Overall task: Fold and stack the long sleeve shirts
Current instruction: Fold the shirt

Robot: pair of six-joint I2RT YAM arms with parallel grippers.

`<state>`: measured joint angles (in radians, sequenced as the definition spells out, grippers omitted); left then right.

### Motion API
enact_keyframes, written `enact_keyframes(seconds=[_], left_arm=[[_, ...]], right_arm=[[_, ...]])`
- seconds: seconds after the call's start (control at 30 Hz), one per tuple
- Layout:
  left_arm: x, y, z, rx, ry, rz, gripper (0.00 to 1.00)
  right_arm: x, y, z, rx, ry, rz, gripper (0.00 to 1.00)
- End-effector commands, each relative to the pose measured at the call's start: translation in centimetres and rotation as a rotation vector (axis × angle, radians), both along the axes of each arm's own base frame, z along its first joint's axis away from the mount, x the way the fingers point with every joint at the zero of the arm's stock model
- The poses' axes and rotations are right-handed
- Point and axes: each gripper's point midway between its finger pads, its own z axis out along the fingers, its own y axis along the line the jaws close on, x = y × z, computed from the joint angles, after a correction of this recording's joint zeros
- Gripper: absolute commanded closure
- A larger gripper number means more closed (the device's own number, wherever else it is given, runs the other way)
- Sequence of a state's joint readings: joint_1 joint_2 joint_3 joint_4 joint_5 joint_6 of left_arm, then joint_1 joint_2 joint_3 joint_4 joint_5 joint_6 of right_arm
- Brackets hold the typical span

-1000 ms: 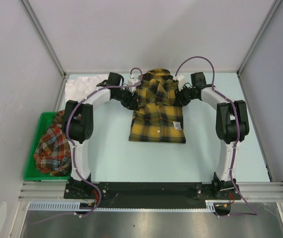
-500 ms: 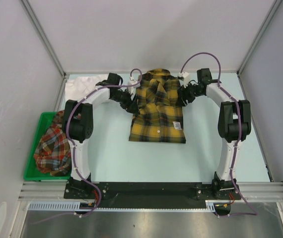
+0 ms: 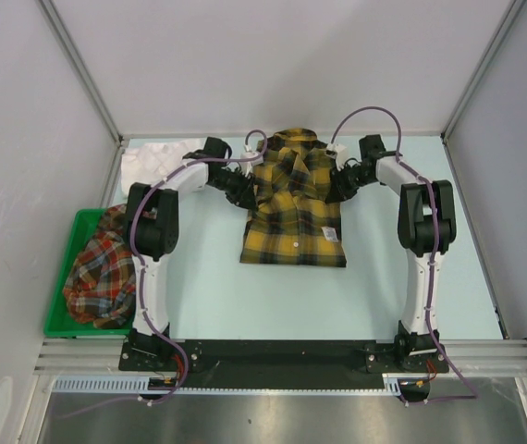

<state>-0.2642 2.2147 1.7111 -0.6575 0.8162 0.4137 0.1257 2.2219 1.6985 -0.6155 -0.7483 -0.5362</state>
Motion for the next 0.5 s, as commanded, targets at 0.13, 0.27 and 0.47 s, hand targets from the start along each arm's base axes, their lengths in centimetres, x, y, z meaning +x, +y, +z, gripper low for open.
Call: enact_keyframes(seconds=[0.13, 0.27, 0.47], left_arm=[[0.3, 0.8, 4.6, -0.015, -0.054, 0.020, 0.88], [0.0, 0.9, 4.8, -0.013, -0.049, 0.018, 0.81], [0.1, 0.9, 3.8, -0.008, -0.021, 0.031, 0.58]], right_arm=[[1.2, -0.9, 6.7, 0.062, -0.091, -0.023, 1.00], [0.8, -0.7, 6.4, 0.047, -0.056, -0.016, 0.82], [-0.9, 0.0, 3.7, 0.057, 0.087, -0.017, 0.66]])
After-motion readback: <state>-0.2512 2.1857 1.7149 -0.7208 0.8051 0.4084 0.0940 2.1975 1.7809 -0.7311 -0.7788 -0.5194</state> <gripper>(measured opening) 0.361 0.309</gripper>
